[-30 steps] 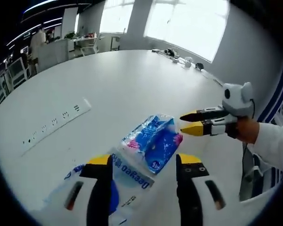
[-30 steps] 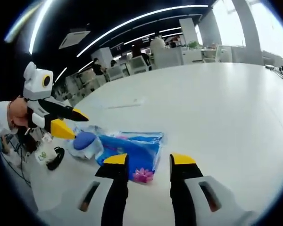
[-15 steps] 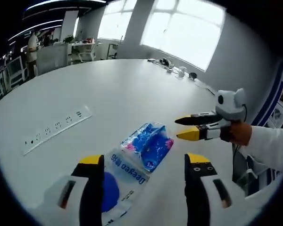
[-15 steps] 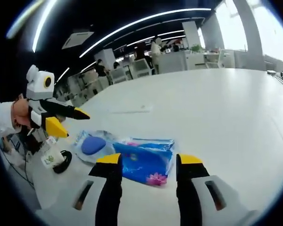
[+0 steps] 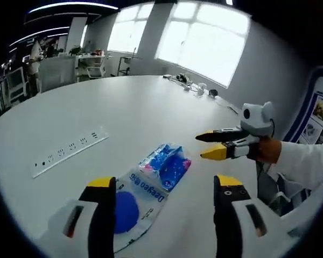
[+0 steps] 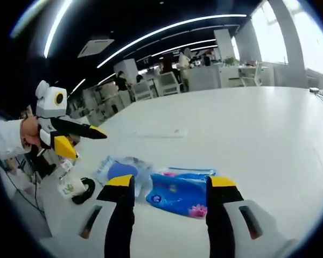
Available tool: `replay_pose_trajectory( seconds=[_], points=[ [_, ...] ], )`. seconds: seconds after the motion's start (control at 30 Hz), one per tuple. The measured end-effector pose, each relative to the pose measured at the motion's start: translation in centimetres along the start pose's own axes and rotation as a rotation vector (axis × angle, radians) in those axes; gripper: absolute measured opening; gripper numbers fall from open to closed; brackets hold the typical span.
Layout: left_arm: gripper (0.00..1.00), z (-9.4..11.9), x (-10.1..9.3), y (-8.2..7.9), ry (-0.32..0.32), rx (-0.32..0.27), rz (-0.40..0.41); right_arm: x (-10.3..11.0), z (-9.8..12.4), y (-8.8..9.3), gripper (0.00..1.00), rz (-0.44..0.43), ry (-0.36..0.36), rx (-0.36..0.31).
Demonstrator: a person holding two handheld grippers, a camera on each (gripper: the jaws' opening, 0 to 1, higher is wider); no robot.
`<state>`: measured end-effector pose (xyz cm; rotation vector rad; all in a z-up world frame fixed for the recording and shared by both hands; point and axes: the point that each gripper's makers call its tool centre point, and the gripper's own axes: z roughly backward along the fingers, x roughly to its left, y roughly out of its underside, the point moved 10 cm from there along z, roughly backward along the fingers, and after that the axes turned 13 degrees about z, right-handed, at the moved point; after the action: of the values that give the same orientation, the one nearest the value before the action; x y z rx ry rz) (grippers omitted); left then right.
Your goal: Arrange the tabletop items into an orderly group along one side of the table until the central work area is clear of visible clutter.
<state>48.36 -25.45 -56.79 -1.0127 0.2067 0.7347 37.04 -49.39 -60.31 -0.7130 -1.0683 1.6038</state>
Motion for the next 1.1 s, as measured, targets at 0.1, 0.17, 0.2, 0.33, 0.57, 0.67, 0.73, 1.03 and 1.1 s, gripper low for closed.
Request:
replay_pose_trajectory(
  seconds=[0.1,0.17,0.2,0.33,0.57,0.67,0.73,1.03,1.1],
  points=[
    [0.78,1.1,0.5,0.1,-0.009,-0.015,0.014,0.6,0.2,-0.5,0.54,0.008,-0.006,-0.009],
    [0.79,2.0,0.7,0.2,-0.011,-0.023,0.024,1.0,0.2,-0.8,0.54,0.012,-0.013,-0.015],
    [0.79,2.5,0.9,0.2,-0.01,-0.031,0.029,1.3,0.3,-1.0,0.55,0.014,-0.017,-0.017],
    [0.81,4.3,1.3,0.4,-0.02,-0.049,0.039,2.3,0.3,-1.4,0.57,0.026,-0.03,-0.018],
    [0.83,7.6,1.9,0.8,-0.03,-0.08,0.047,3.9,0.4,-2.1,0.59,0.037,-0.044,-0.026],
    [0.83,8.9,2.2,1.3,-0.036,-0.081,0.043,4.7,0.5,-2.5,0.61,0.046,-0.053,-0.024],
    [0.83,9.9,2.3,1.6,-0.037,-0.084,0.045,5.3,0.5,-2.8,0.62,0.049,-0.063,-0.026],
    [0.84,13.9,3.3,3.3,-0.048,-0.117,0.067,8.3,0.1,-4.1,0.63,0.077,-0.109,-0.037],
    [0.84,14.6,3.4,3.7,-0.047,-0.123,0.071,9.2,-0.1,-4.4,0.63,0.084,-0.124,-0.038]
  ],
)
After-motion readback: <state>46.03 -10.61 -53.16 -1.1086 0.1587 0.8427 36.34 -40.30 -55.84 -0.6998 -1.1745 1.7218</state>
